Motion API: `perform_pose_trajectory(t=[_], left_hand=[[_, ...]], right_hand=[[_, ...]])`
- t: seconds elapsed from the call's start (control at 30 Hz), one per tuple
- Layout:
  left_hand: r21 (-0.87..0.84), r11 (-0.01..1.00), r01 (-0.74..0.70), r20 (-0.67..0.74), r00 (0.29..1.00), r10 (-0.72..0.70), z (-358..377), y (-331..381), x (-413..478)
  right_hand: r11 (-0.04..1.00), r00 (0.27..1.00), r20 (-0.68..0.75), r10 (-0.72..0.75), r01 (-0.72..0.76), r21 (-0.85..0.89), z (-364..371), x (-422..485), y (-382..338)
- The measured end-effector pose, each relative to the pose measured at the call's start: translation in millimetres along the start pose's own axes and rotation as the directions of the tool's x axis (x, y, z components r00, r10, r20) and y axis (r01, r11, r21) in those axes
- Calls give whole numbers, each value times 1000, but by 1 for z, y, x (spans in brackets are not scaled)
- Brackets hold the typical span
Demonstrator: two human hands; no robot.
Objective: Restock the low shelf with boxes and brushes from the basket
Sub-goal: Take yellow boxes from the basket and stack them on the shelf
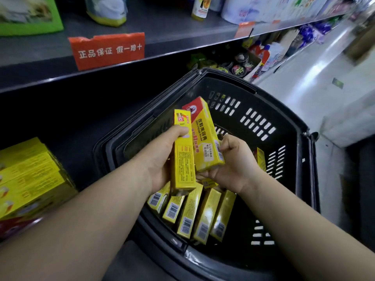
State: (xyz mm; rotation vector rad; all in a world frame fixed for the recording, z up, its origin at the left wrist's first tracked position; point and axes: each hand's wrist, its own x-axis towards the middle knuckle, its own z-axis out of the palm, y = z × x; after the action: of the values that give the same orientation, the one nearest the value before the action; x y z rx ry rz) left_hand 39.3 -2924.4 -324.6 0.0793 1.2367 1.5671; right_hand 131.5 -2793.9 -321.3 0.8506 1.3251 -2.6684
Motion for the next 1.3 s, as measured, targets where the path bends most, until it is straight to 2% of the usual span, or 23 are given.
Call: perform_pose_trajectory(t=[0.1,0.23,0.53,0.6,0.7,0.8,0.97,1.1,1.2,1.3], left_hand=[[-35,999,-11,-61,998,9,-2,-1,1],[-70,997,-11,-96,995,4,0,1,1],[7,999,-47,-190,981,48,-4,-6,7],[5,997,-71,-195,978,71,-3,-6,6],[-16,998,-66,-199,978,62,-4,-5,7],[-40,998,-54,-181,982,46,-5,-4,9],[-36,999,-14,-98,995,10,-3,-2,7],[-3,1000,10,-56,998,-10,-1,0,2],[22,1000,14,-58,998,-13,2,0,0],[61,998,4,-128,992,4,1,-1,1]], right_hand=[[991,1000,-18,-1,-1,-136,1,1,3],[930,1000,-7,-21,17,-368,3,4,11],[826,994,97,57,7,-564,-2,1,5],[839,998,66,24,16,-544,-5,4,5],[946,999,-30,-18,8,-323,-12,9,3],[989,993,-114,22,-38,-146,-20,11,0],[985,987,-160,31,-57,-161,-16,14,6],[983,992,-122,37,-58,-174,-5,14,16],[938,998,-52,-34,14,-347,2,14,23],[774,979,-102,-175,72,-629,-6,17,12]])
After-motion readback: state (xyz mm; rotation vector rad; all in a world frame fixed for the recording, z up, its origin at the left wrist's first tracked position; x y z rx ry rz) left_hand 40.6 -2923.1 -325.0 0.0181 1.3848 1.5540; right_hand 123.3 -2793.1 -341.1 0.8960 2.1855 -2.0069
